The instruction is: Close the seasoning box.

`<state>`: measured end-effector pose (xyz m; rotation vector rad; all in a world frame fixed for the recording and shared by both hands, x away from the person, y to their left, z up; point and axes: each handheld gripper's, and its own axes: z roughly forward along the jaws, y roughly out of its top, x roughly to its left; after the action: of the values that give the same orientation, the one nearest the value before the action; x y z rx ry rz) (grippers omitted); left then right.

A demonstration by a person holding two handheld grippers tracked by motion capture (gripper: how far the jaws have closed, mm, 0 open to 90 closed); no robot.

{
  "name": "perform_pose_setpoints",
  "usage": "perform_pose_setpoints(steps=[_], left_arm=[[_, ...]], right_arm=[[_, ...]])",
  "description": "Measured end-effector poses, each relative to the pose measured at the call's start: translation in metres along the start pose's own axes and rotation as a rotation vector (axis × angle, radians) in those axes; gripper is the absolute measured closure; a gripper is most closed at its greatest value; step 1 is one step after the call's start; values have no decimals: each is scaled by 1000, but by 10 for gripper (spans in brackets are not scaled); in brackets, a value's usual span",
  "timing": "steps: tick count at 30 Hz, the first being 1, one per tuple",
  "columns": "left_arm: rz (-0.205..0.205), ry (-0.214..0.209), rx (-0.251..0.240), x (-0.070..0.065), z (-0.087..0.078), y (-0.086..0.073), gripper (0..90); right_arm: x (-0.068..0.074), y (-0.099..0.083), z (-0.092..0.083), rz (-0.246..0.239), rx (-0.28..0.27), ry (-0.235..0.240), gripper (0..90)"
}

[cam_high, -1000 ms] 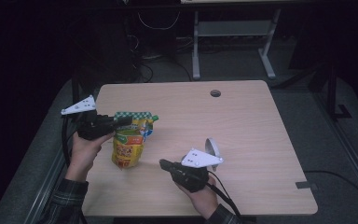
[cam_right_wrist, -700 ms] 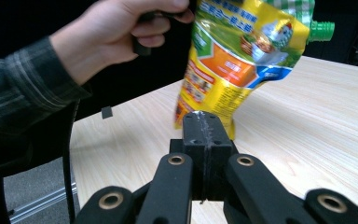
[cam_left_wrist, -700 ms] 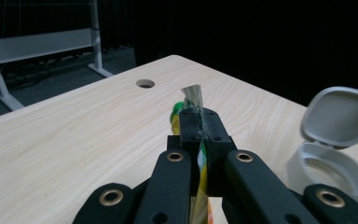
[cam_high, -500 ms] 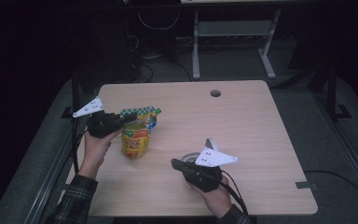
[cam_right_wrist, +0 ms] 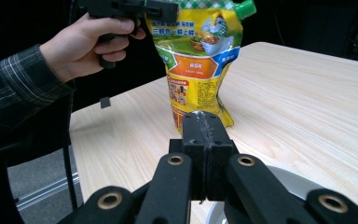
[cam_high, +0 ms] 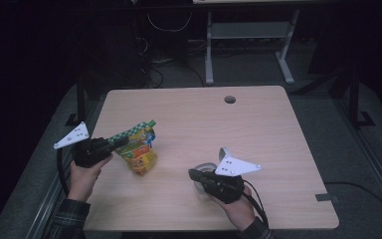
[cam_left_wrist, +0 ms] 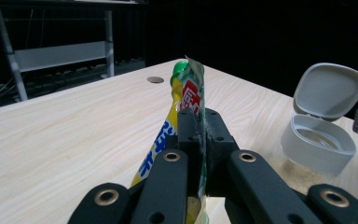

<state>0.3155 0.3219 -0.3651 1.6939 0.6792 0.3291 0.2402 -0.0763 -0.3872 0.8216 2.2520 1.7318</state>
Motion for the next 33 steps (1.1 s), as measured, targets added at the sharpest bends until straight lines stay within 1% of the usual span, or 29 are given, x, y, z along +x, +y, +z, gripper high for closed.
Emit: perform_pose_setpoints(steps=[2, 5, 6, 8, 12, 14, 16, 18, 19, 20, 23, 25, 29, 33], left_arm=[[2, 0, 12, 0, -1, -2, 845], [-11, -3, 7, -2, -3, -5, 781], [-13, 8, 10, -2, -4, -5, 735], [-19, 10, 7, -3, -8, -8, 674], [-24, 24, 9, -7, -15, -14, 490], [-28, 36, 19, -9, -20, -19, 389], [-26, 50, 19, -10, -24, -24, 317], [-18, 63, 28, -11, -29, -30, 250], [-23, 67, 36, -13, -32, -33, 224], [-22, 72, 43, -15, -34, -36, 209], [-7, 84, 74, -21, -38, -45, 180], [-9, 84, 87, -25, -39, -50, 175], [-18, 76, 107, -30, -42, -59, 175], [-32, 51, 126, -33, -43, -67, 175]], right_arm=[[-1, 1, -1, -1, 3, 2, 887], [-3, 2, -2, -1, 7, 3, 884], [-3, 2, -3, -1, 10, 5, 884], [-5, 3, -4, 5, 12, 6, 884], [-7, 4, -6, 7, 12, 10, 885], [-7, 5, -7, 9, 13, 12, 886], [-7, 6, -8, 7, 20, 16, 889], [-6, 7, -10, -3, 22, 18, 889], [-6, 7, -11, -10, 27, 18, 890], [-6, 7, -13, -19, 28, 16, 893], [-7, 6, -19, -19, 36, 21, 894], [-8, 4, -23, -25, 38, 23, 894], [-11, -1, -34, -21, 39, 19, 895], [-14, -7, -46, -22, 45, 15, 894]])
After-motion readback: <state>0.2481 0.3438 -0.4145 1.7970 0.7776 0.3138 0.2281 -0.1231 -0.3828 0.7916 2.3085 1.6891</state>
